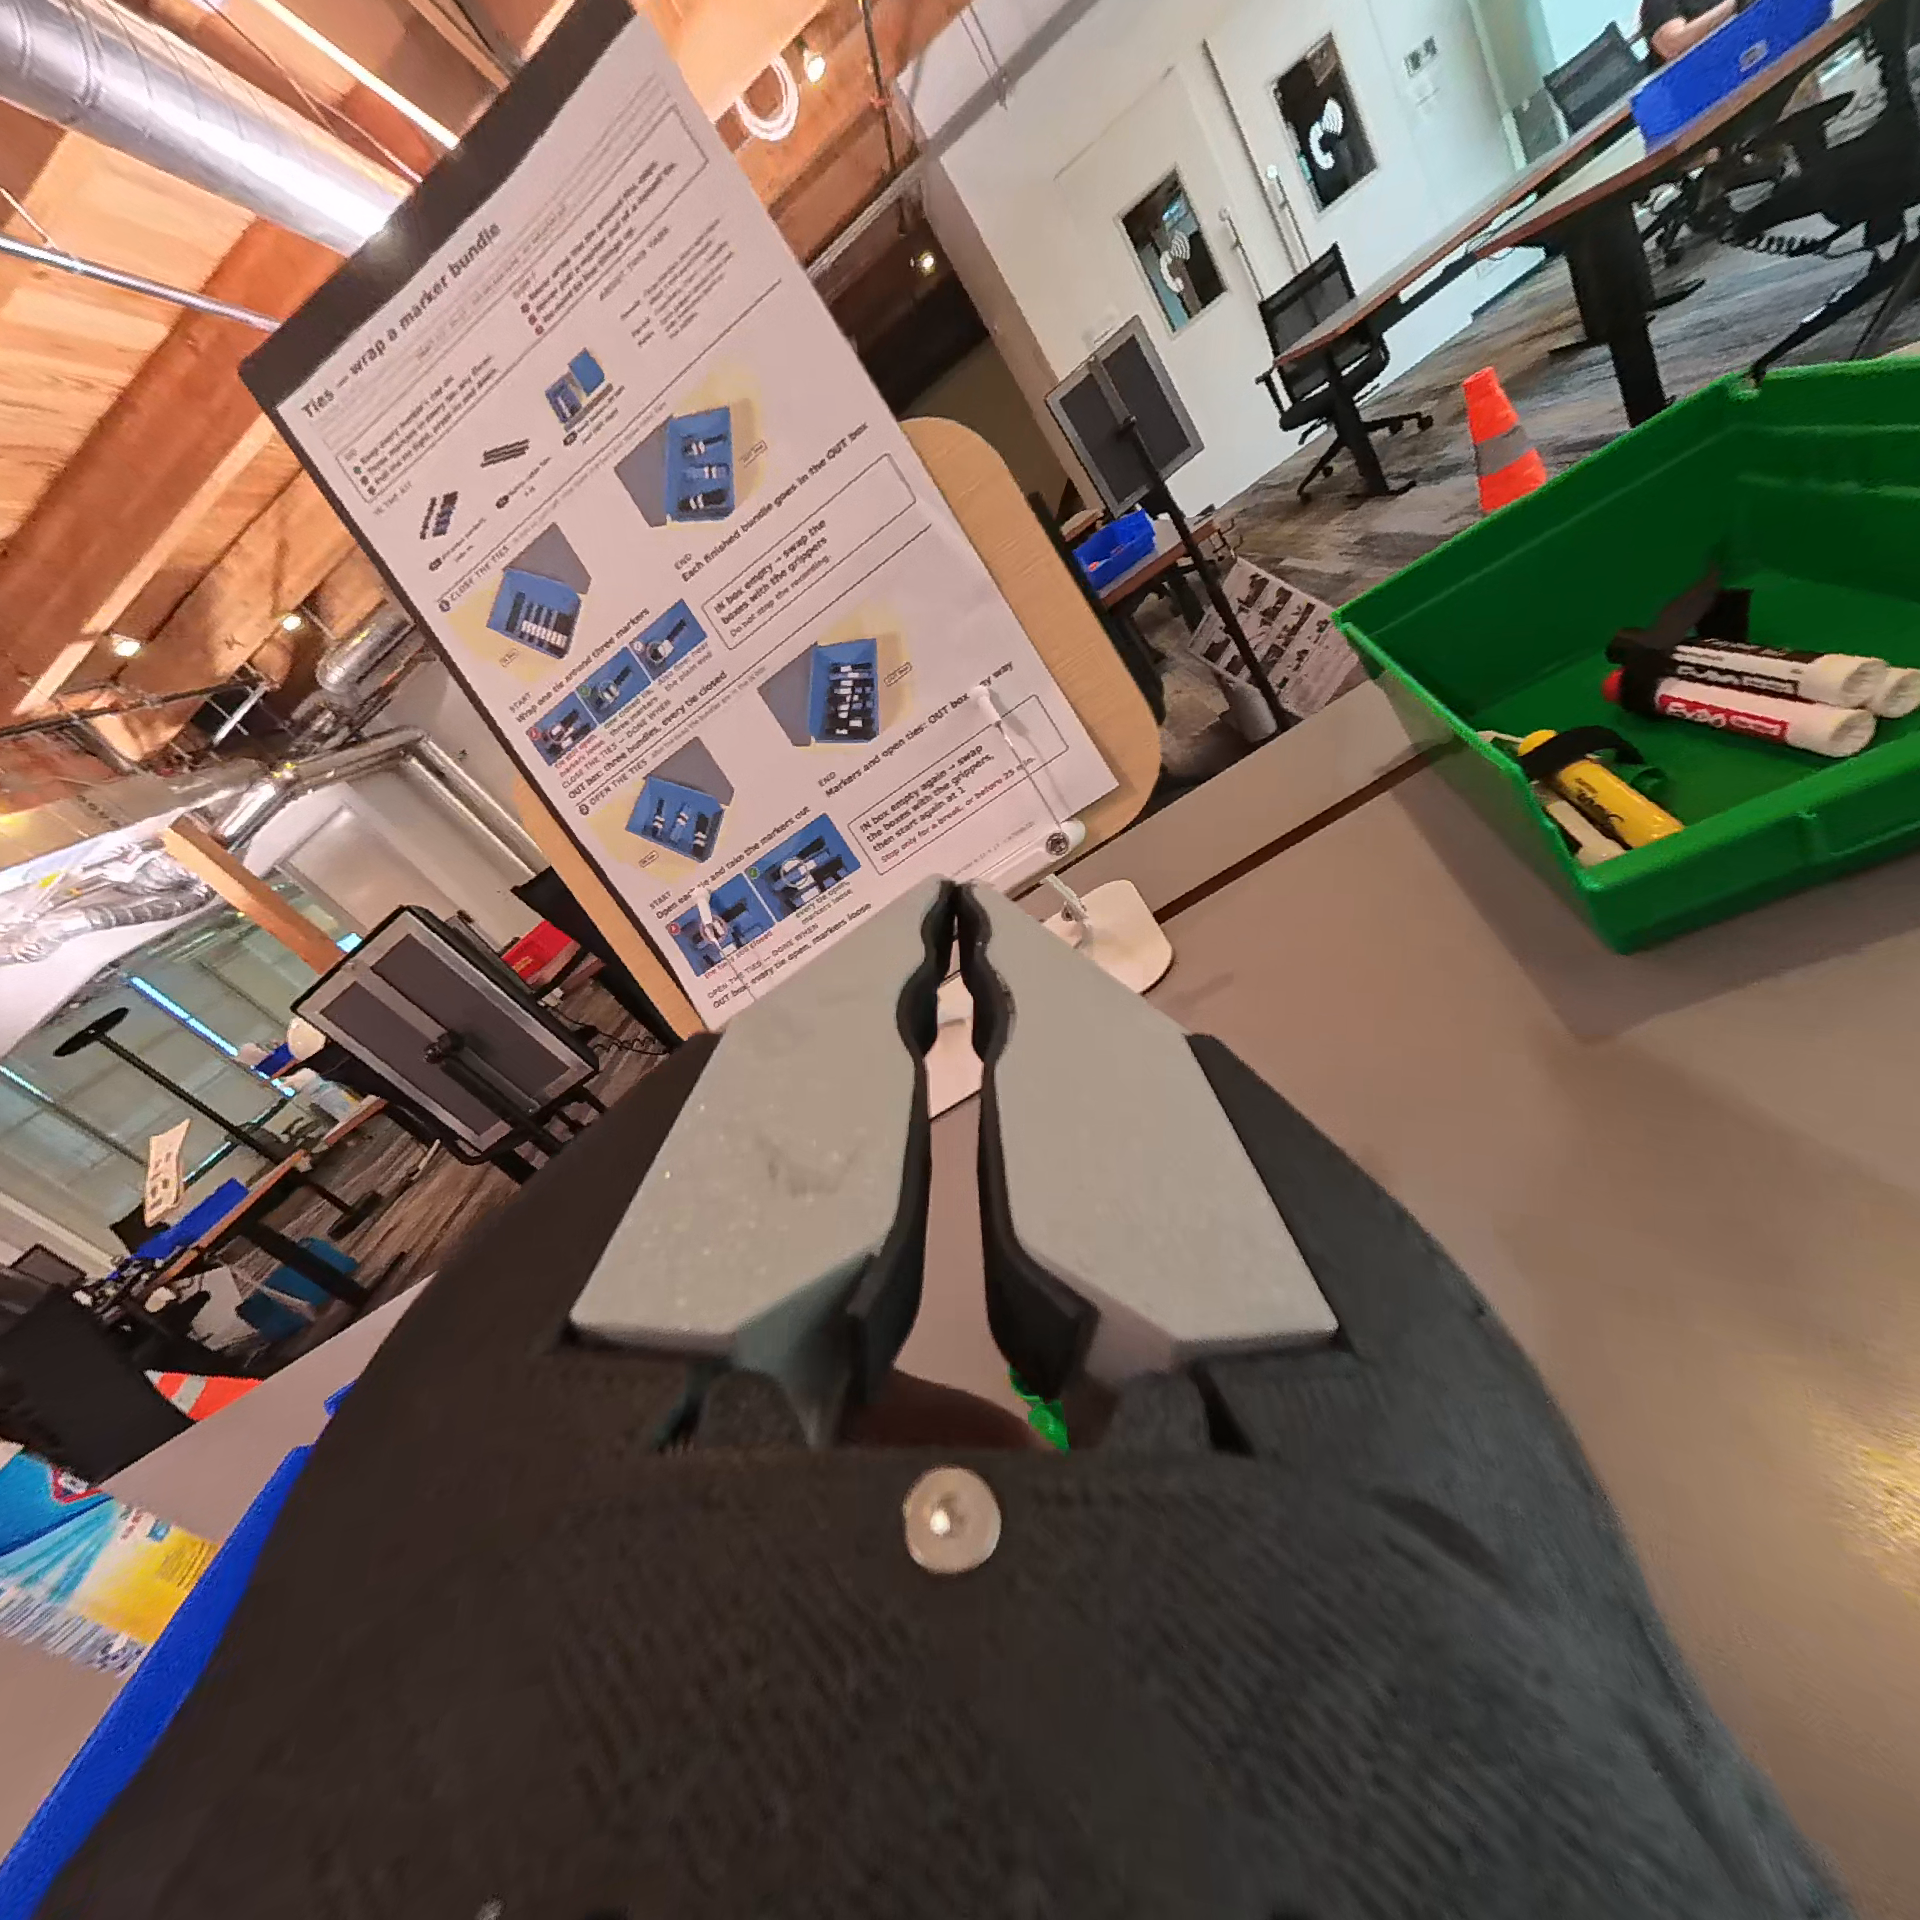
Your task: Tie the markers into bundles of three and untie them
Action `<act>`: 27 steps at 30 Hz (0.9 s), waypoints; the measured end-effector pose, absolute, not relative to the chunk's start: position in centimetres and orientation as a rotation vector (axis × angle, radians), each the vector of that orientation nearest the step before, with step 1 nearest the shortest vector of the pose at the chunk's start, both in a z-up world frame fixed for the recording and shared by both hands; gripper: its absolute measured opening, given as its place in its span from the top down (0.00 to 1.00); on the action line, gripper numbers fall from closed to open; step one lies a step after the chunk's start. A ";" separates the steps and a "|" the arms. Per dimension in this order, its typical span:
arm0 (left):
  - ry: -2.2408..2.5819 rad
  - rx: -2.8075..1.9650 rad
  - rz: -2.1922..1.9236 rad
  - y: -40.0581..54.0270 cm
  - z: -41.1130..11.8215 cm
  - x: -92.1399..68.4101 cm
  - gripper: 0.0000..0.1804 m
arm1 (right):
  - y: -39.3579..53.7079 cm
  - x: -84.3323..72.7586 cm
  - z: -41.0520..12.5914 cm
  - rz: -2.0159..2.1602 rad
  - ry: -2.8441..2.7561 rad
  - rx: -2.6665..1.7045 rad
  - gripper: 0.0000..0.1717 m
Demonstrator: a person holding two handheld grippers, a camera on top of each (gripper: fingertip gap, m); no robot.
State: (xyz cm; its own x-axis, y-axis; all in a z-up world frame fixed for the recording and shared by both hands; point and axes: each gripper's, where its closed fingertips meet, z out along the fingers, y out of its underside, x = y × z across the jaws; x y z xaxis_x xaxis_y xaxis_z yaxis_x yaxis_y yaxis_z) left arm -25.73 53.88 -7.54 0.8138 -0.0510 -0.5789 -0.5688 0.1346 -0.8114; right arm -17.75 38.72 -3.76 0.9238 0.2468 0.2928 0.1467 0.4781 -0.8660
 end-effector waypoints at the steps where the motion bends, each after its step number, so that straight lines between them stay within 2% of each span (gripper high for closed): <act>1: 0.552 -1.400 0.398 53.7 -7.6 -25.4 1.00 | 40.1 -16.7 -4.4 0.047 -0.371 -1.117 1.00; 4: 0.568 -1.401 0.378 53.3 -7.7 -24.8 1.00 | 44.6 -13.5 -7.0 -0.017 -0.265 -1.258 1.00; 5: 0.575 -1.405 0.370 53.2 -7.7 -24.7 1.00 | 45.9 -12.7 -7.9 -0.023 -0.247 -1.303 0.96; 7: 0.587 -1.403 0.347 52.9 -7.8 -24.2 1.00 | 48.2 -11.4 -9.5 -0.028 -0.200 -1.380 0.78; 10: 0.615 -1.402 0.315 52.3 -8.1 -23.2 1.00 | 50.7 -10.3 -11.4 -0.038 -0.178 -1.461 0.77; 13: 0.645 -1.413 0.257 51.7 -8.7 -22.2 1.00 | 52.5 -9.2 -12.7 -0.097 -0.148 -1.497 0.82; 15: 0.682 -1.434 0.159 50.8 -9.5 -21.0 1.00 | 53.5 -8.5 -13.7 -0.132 -0.123 -1.529 0.81; 17: 0.735 -1.461 0.061 49.6 -10.7 -19.7 1.00 | 54.3 -8.4 -14.8 -0.148 -0.122 -1.555 0.70; 20: 0.804 -1.456 -0.022 47.9 -11.9 -18.3 1.00 | 54.7 -8.5 -16.3 -0.149 -0.148 -1.592 0.66; 23: 0.871 -1.465 -0.082 46.5 -13.3 -17.3 1.00 | 53.7 -6.8 -15.5 -0.153 -0.161 -1.588 0.53; 27: 0.941 -1.484 -0.125 45.2 -15.0 -16.7 1.00 | 51.5 3.6 -11.0 -0.218 0.067 -1.540 0.63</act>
